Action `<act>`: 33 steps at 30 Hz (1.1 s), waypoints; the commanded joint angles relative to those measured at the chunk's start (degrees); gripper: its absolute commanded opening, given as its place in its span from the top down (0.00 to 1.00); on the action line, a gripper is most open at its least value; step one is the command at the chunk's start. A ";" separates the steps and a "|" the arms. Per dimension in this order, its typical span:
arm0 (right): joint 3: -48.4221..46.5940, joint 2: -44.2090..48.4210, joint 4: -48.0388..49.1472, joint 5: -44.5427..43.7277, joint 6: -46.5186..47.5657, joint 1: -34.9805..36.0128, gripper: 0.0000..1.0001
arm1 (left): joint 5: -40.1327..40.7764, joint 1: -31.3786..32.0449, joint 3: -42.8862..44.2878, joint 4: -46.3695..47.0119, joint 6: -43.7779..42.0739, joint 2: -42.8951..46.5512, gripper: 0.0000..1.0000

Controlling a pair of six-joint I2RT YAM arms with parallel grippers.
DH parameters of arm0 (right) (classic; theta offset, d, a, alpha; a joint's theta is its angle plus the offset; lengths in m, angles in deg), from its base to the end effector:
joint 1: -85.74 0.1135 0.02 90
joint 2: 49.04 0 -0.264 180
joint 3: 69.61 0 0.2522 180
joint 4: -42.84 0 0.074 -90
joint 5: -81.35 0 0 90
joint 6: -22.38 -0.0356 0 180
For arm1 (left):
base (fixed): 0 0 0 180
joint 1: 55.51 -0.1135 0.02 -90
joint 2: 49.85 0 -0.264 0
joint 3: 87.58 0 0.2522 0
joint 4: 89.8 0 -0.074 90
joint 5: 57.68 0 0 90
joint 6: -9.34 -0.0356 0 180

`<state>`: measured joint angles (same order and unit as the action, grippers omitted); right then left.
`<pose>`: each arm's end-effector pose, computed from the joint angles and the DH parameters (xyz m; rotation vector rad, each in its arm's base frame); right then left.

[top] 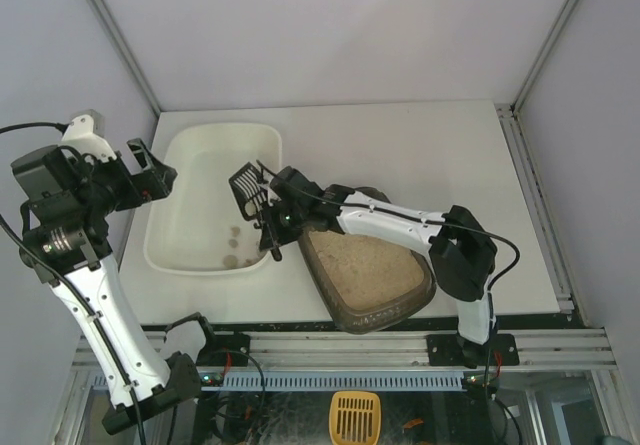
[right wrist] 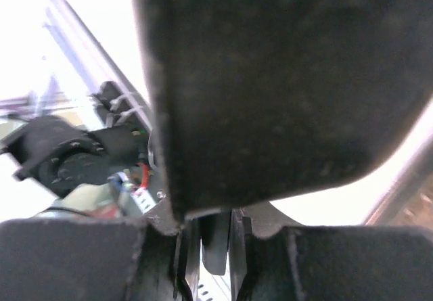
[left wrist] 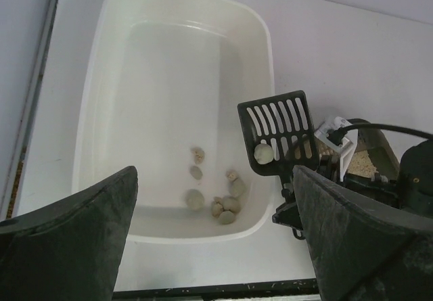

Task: Clean the litter box

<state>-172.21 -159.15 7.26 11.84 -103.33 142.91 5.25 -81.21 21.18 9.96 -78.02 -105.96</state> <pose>0.2276 0.3758 0.2551 -0.6821 2.5080 1.1374 0.1147 0.0372 0.4842 -0.2050 1.9926 -0.2275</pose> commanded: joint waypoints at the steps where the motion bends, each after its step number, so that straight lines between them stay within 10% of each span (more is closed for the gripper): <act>1: -8.66 -1.15 -15.44 -19.83 12.12 3.16 1.00 | -1.13 -0.60 -1.00 3.19 2.12 -0.05 0.00; 20: -31.43 -13.74 -34.69 -52.17 31.82 14.13 1.00 | -2.15 -0.75 -3.45 4.25 2.09 -0.02 0.00; 33: -18.46 1.63 -26.89 -38.96 25.83 9.22 1.00 | -0.51 -1.43 -7.87 6.23 2.20 -0.01 0.00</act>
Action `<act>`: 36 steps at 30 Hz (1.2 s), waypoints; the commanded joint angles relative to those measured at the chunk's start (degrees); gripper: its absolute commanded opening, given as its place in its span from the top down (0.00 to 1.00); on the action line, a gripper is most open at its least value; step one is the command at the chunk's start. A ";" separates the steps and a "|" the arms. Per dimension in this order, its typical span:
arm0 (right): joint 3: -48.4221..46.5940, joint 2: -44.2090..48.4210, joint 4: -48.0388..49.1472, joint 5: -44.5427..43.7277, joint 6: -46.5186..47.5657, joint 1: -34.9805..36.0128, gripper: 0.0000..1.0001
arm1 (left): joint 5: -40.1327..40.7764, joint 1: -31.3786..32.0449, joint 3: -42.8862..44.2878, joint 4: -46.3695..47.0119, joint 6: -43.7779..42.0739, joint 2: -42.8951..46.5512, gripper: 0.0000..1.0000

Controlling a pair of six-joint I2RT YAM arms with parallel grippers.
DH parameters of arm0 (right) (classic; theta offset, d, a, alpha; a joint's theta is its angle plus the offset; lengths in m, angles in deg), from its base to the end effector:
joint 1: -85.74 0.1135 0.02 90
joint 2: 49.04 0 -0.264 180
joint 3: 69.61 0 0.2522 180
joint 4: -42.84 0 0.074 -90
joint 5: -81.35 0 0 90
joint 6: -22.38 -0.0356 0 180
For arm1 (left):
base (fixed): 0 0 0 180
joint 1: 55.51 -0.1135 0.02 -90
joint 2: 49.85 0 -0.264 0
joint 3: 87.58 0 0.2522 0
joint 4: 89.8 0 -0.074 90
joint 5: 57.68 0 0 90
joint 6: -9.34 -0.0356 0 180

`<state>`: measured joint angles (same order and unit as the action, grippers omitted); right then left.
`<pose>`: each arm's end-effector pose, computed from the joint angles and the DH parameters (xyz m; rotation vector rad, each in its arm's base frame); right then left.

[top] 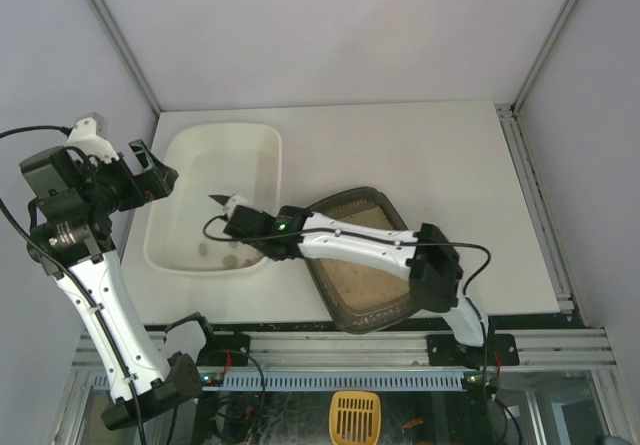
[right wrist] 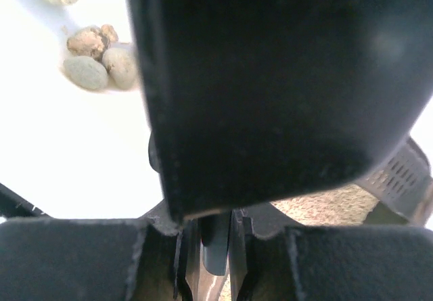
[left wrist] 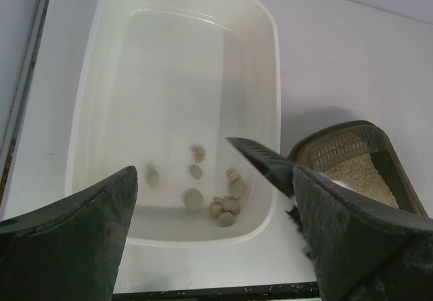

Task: Clean the litter box

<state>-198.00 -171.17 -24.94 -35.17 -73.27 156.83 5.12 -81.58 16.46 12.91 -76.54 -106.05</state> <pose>0.1646 0.4315 0.2715 -1.2122 2.1603 -0.0673 0.1279 0.0445 0.4679 -0.2497 2.0173 -0.2543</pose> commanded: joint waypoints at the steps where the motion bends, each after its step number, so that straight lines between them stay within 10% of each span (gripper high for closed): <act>1: 11.04 16.93 6.89 11.35 -5.38 -6.46 1.00 | -0.99 -1.54 -4.46 4.11 1.13 0.11 0.00; 14: 47.34 46.23 5.42 40.76 -15.62 -29.78 1.00 | 1.63 -3.29 -15.36 11.28 3.54 1.69 0.00; 36: 63.55 44.27 12.65 52.57 -24.09 -24.44 1.00 | 1.14 -3.24 -19.85 13.12 3.87 3.66 0.00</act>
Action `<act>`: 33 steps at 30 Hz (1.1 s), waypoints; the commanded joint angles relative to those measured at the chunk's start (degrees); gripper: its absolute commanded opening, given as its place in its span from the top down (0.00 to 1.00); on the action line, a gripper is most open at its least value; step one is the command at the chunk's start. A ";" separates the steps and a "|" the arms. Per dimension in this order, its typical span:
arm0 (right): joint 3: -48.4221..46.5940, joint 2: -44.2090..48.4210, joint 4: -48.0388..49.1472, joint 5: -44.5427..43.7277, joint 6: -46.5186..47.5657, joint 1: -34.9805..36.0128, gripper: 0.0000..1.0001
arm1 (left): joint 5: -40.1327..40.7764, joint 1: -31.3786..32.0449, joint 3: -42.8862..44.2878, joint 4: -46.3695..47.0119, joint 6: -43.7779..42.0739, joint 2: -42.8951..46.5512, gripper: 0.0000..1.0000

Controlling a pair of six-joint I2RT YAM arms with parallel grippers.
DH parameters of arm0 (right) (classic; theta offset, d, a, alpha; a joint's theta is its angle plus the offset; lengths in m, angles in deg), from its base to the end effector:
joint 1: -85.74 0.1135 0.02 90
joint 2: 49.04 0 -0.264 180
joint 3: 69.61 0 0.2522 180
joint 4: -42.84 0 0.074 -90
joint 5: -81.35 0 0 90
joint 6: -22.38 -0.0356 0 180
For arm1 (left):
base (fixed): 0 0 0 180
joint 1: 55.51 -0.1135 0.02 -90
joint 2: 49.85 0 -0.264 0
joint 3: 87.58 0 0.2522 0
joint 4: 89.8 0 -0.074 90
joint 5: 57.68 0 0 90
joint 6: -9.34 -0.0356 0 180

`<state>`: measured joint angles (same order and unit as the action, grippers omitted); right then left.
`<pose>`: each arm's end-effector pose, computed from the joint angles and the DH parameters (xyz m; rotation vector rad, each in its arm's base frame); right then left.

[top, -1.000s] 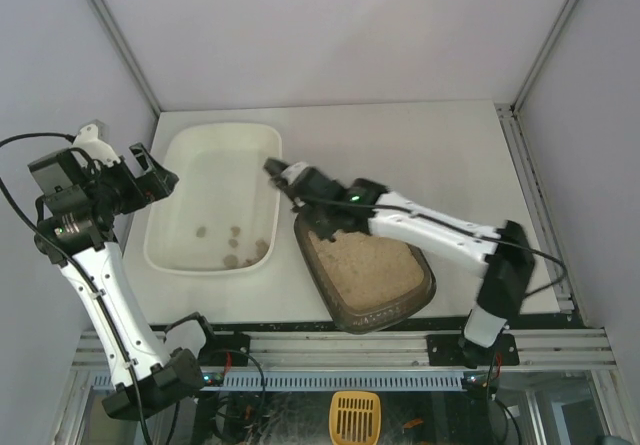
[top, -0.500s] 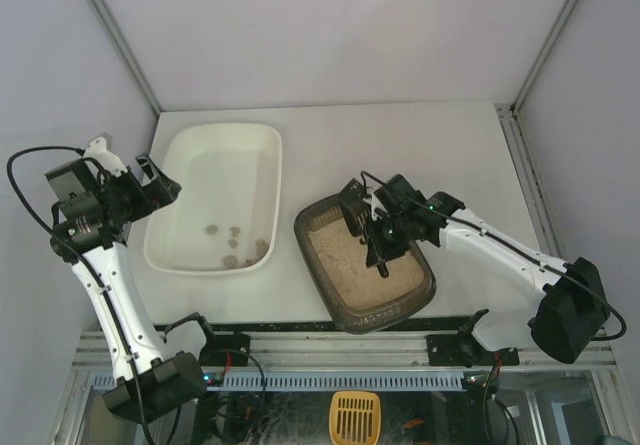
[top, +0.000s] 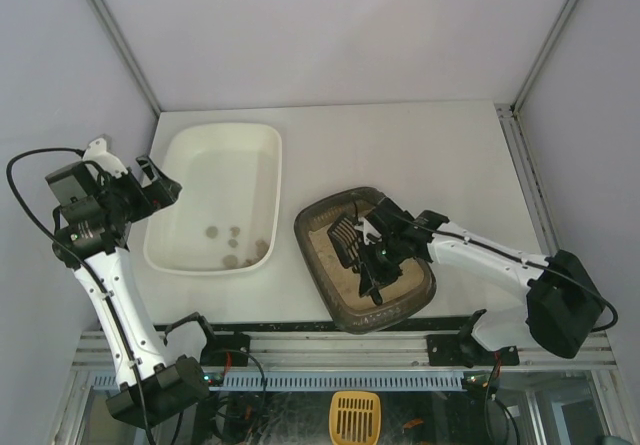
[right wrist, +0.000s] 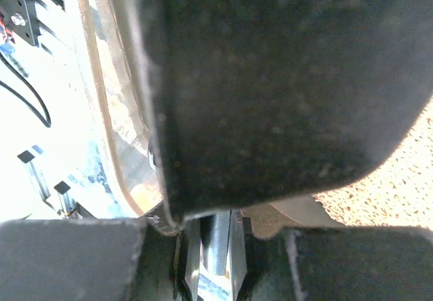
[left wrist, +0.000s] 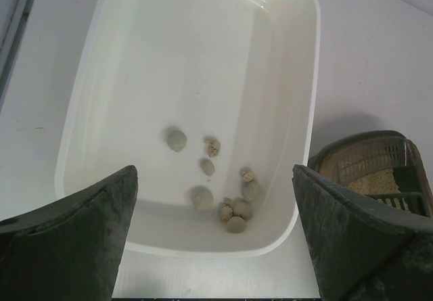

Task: Clean the litter box

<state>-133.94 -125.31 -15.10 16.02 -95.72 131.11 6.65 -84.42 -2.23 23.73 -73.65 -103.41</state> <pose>0.1585 0.1817 0.2179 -0.5657 2.9495 0.8444 0.1517 0.0662 0.3984 -0.4100 2.0802 -0.2613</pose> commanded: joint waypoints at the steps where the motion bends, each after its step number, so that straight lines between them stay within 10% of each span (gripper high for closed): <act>1: -0.29 -1.86 3.29 1.79 -1.67 1.26 1.00 | -0.04 -0.46 -1.32 2.26 1.05 0.97 0.00; 8: 2.86 -0.86 6.54 3.25 -1.47 0.28 0.83 | 8.78 -0.36 0.80 -0.04 -2.30 -0.40 0.00; 11: 3.97 1.17 6.85 2.05 -0.77 0.07 0.25 | 17.24 -0.35 0.67 1.58 -5.13 0.66 0.00; 14: 3.98 4.11 5.78 0.79 0.78 -0.37 0.01 | 22.90 -0.42 -0.61 3.25 -7.25 2.18 0.00; 28: -9.85 11.04 12.50 -6.13 3.40 -7.39 0.00 | 12.46 -0.65 -6.75 2.78 -33.20 9.97 0.00; 33: -6.26 11.81 19.41 1.01 3.38 -7.86 0.00 | 21.76 -2.64 -10.97 4.68 -42.71 10.18 0.00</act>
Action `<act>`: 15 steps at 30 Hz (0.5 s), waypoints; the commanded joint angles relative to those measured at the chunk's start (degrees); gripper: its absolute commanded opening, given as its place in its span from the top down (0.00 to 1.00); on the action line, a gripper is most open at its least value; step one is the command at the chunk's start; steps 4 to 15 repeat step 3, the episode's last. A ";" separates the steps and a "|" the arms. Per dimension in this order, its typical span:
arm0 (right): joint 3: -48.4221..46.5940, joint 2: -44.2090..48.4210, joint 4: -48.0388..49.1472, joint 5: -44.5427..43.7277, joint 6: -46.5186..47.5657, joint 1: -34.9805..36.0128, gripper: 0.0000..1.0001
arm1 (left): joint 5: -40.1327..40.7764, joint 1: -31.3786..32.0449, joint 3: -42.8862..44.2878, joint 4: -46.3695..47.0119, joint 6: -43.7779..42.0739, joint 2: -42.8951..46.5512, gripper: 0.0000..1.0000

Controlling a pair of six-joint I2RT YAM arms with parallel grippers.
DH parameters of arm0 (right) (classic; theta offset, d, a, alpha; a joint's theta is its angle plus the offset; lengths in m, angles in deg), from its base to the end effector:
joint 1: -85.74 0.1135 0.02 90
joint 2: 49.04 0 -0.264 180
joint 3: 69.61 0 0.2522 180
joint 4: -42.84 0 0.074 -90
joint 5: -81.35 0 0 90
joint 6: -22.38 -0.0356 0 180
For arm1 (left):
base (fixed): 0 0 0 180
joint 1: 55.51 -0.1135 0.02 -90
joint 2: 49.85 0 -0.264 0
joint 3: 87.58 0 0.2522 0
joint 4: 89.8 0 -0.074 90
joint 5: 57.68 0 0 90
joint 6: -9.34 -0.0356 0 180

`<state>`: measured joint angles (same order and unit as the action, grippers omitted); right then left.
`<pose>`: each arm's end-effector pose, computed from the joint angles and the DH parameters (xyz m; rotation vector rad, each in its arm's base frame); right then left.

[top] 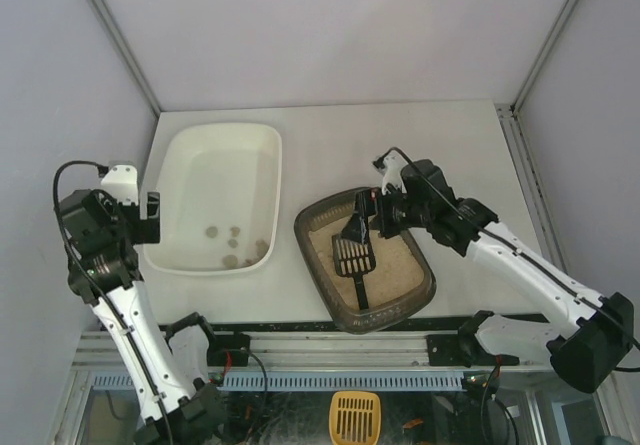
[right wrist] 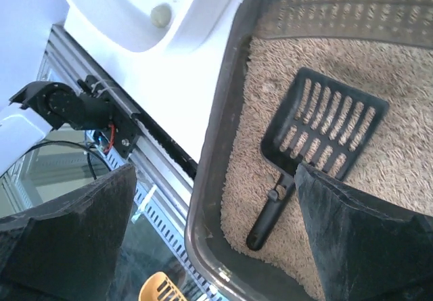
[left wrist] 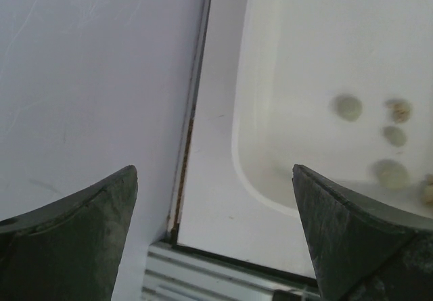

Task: Clean the litter box

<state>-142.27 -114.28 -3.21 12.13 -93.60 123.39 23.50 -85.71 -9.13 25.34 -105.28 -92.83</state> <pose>0.1849 0.1586 0.3188 -0.4509 2.3471 0.9746 0.1128 0.0594 0.3862 -0.0077 2.1048 0.4218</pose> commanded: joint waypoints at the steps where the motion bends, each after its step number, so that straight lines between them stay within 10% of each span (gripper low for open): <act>1: 3.78 1.87 9.28 3.29 0.15 -0.15 0.00 | 6.68 -1.39 -5.16 3.50 -12.64 -0.02 0.00; 3: 4.71 3.52 9.08 -9.42 -3.27 1.68 0.00 | 8.63 -1.55 -7.11 4.18 -13.63 0.66 0.00; 15: 4.71 3.52 9.08 -9.42 -3.27 1.68 0.00 | 8.63 -1.55 -7.11 4.18 -13.63 0.66 0.00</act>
